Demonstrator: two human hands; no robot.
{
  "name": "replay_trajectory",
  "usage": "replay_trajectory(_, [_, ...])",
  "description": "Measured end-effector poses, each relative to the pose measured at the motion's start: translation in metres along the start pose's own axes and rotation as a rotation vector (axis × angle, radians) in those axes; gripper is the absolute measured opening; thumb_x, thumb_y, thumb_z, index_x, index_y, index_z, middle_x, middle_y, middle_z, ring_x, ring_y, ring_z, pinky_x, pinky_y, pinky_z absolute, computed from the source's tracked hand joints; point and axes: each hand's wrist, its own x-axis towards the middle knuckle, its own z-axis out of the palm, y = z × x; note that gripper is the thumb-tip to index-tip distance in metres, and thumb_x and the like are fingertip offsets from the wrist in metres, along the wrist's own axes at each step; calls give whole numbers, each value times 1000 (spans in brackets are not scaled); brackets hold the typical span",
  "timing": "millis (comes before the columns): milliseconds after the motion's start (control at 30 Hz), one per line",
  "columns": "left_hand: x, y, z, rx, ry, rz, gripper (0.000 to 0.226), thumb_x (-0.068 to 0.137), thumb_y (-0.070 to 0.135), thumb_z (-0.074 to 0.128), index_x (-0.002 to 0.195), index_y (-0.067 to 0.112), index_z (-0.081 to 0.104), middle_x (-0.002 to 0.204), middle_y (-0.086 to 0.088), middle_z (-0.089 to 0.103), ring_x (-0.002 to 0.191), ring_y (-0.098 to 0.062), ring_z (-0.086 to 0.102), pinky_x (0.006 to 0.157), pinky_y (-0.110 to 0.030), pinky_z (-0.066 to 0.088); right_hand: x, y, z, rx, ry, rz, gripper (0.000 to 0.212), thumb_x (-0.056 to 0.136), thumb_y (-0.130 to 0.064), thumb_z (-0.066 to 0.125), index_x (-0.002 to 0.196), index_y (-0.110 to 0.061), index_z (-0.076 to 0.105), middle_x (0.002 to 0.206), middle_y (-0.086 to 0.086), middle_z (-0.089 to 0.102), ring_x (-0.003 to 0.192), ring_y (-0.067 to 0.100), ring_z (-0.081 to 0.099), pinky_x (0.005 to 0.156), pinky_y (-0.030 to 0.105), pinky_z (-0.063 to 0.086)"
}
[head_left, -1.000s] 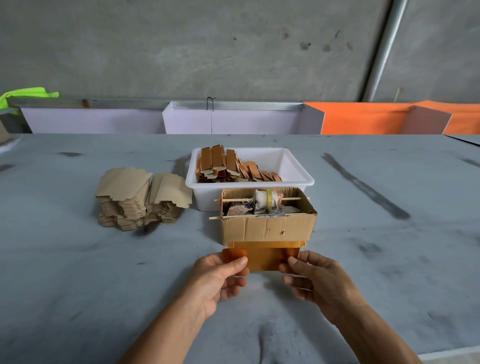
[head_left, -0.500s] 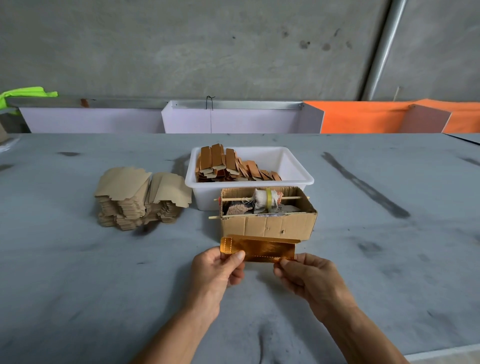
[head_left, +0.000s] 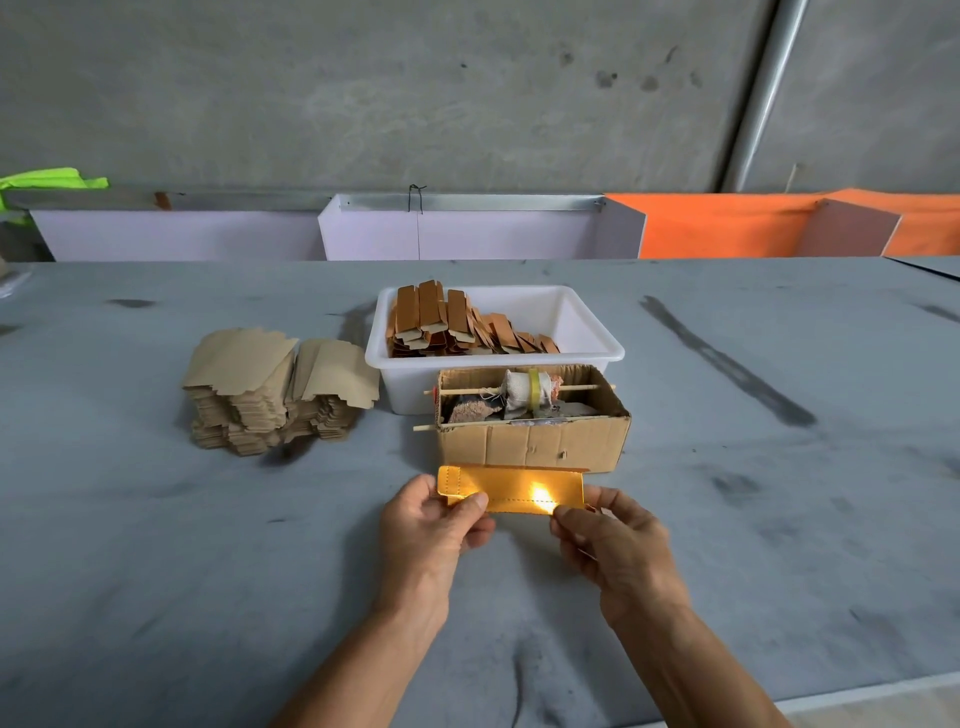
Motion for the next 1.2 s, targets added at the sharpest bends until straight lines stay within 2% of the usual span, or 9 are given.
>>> replay_trajectory(133, [0,-2,2,-77,58,27,29,77,-11,67,93,9,53,59,-5,69,47,-14,63,46,-22,52,1,0,4,59,49,-23,49,76,12,67,111,-18,51,61,9,59,54,17,64,56,27,48])
replay_trajectory(200, [0,-3,4,-122,76,4,32,76,-10,68,94,12,54,59,-4,70,47,-12,62,46,-21,51,1,1,6,72,46,-33,55,76,11,68,119,-18,48,70,12,59,59,18,64,59,28,46])
replay_trajectory(400, [-6,-6,13,-148,-2,-78,20,70,-8,73,79,6,61,60,-4,69,50,-13,64,47,-22,51,1,1,8,35,10,-64,58,76,3,71,126,-15,48,90,16,57,76,20,57,64,29,44])
replay_trajectory(567, [-7,-7,19,-151,70,-21,21,69,-10,73,75,6,61,56,-2,68,47,-9,61,44,-18,48,-5,7,12,106,-21,-36,53,71,1,76,119,-7,54,73,3,64,75,17,60,68,28,43])
replay_trajectory(633, [-9,-9,23,-147,82,11,22,68,-11,74,72,6,61,53,-2,66,43,-7,57,43,-17,46,-8,12,17,143,-44,-16,44,68,4,76,109,-2,59,64,1,65,64,14,59,64,26,42])
replay_trajectory(733, [-9,-9,26,-163,91,28,22,69,-13,72,69,5,59,47,-2,62,38,-6,51,41,-16,43,-10,15,25,204,-55,41,29,70,7,73,94,-2,61,57,2,61,51,13,53,59,28,42])
replay_trajectory(867, [-8,-10,22,-167,86,30,24,68,-14,72,68,7,58,47,-1,61,38,-6,50,41,-16,42,-9,15,27,258,-66,93,19,71,10,71,82,-1,59,54,7,58,51,17,52,58,29,44])
replay_trajectory(1033, [-4,-10,12,-120,93,13,21,65,-5,77,73,7,63,53,-2,66,44,-9,58,42,-19,47,-7,13,25,271,-88,109,11,79,5,66,76,-3,59,55,7,60,53,16,56,56,26,45])
replay_trajectory(1200, [-2,-4,4,-179,23,-38,19,64,12,74,78,1,67,63,-13,70,49,-16,64,45,-22,51,-7,8,21,269,-109,109,10,90,-1,55,83,-2,62,66,11,69,58,16,64,59,27,49])
